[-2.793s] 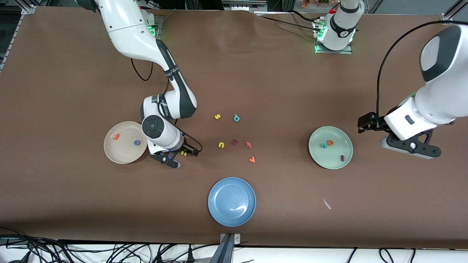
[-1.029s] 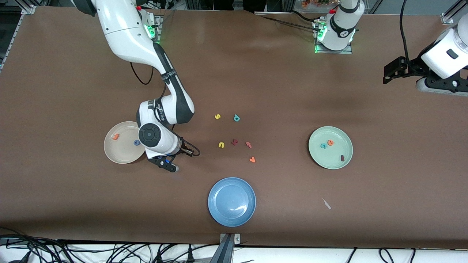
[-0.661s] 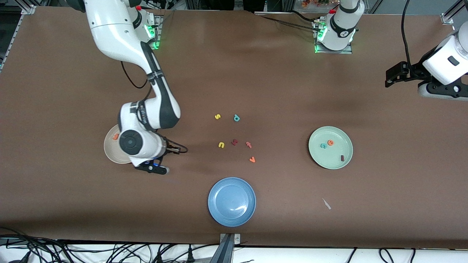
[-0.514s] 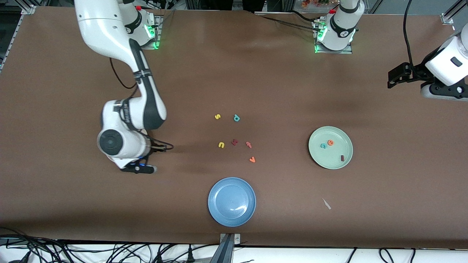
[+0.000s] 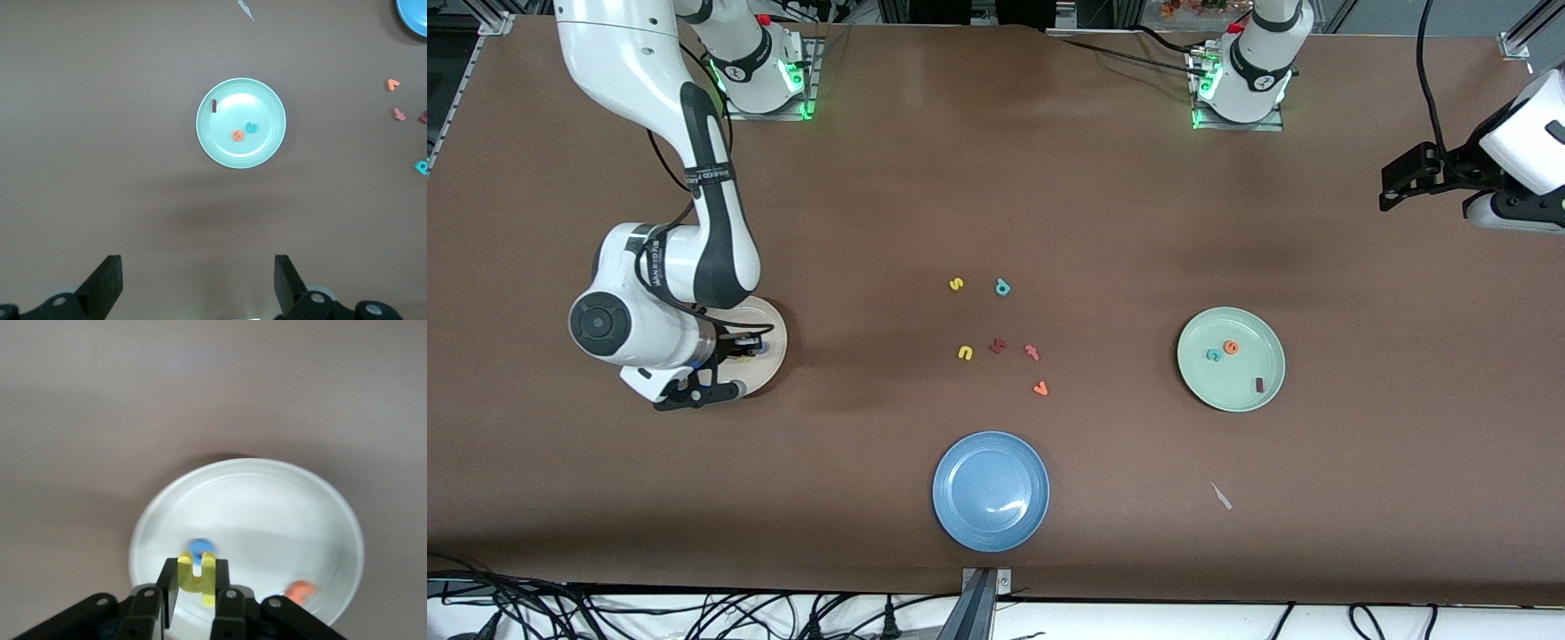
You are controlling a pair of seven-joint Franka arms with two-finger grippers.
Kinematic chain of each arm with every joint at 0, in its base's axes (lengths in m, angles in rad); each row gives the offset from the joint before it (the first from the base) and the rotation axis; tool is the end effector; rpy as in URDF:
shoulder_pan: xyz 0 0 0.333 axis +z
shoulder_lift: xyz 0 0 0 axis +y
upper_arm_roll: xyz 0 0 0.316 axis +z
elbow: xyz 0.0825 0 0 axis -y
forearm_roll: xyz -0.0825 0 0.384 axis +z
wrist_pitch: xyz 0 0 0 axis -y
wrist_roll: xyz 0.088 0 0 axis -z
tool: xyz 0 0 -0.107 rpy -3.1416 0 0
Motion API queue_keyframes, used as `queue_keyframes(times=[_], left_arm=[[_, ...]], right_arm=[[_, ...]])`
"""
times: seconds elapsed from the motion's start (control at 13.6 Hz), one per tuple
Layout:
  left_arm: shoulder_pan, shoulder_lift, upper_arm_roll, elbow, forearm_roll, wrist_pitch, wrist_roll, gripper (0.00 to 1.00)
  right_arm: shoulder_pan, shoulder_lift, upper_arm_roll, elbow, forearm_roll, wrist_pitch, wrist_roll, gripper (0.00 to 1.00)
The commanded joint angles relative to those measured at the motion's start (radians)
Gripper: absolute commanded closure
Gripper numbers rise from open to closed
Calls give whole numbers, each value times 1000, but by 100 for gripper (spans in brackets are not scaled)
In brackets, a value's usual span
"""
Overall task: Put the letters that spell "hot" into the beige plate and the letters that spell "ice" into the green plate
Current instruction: 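Carry the yellow 4 onto the beige plate with the right gripper, then open the right gripper to release the yellow 4 and lift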
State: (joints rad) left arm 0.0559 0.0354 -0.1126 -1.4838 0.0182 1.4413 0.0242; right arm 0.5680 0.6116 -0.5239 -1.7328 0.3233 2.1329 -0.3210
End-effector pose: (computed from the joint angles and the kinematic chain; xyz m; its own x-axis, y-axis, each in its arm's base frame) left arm 0.5515 -0.0279 0.6347 0.9939 -0.0785 -0.0779 -0.0797 -0.9967 -0.0123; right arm 0.6489 0.0735 0.2557 0.9654 0.2326 -0.1178 0.2347 -0.9721 0.0042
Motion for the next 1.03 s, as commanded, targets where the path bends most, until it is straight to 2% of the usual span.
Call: queue_keyframes(times=[0.0,0.07,0.15,0.22,0.37,0.59,0.96], left_arm=[[30,9,13,36,-45,-25,5,0],[30,12,13,36,-53,-25,2,0],[25,12,10,34,-61,-25,13,0],[12,12,-4,34,-60,-25,4,0],[4,14,-53,31,-34,-24,-1,0],[6,14,-53,36,-30,-18,11,0],[1,55,-59,34,-29,11,11,0]], right_arm=[[9,-78,-7,-160,8,131,-107,100],[9,-78,-7,-163,8,133,-119,90],[9,-78,-8,-163,8,128,-127,52],[9,-78,-7,-162,8,121,-118,1],[9,-85,-11,-139,23,75,-113,0],[7,-87,-21,-29,66,-91,-54,0],[29,-85,-18,77,49,-240,146,0]])
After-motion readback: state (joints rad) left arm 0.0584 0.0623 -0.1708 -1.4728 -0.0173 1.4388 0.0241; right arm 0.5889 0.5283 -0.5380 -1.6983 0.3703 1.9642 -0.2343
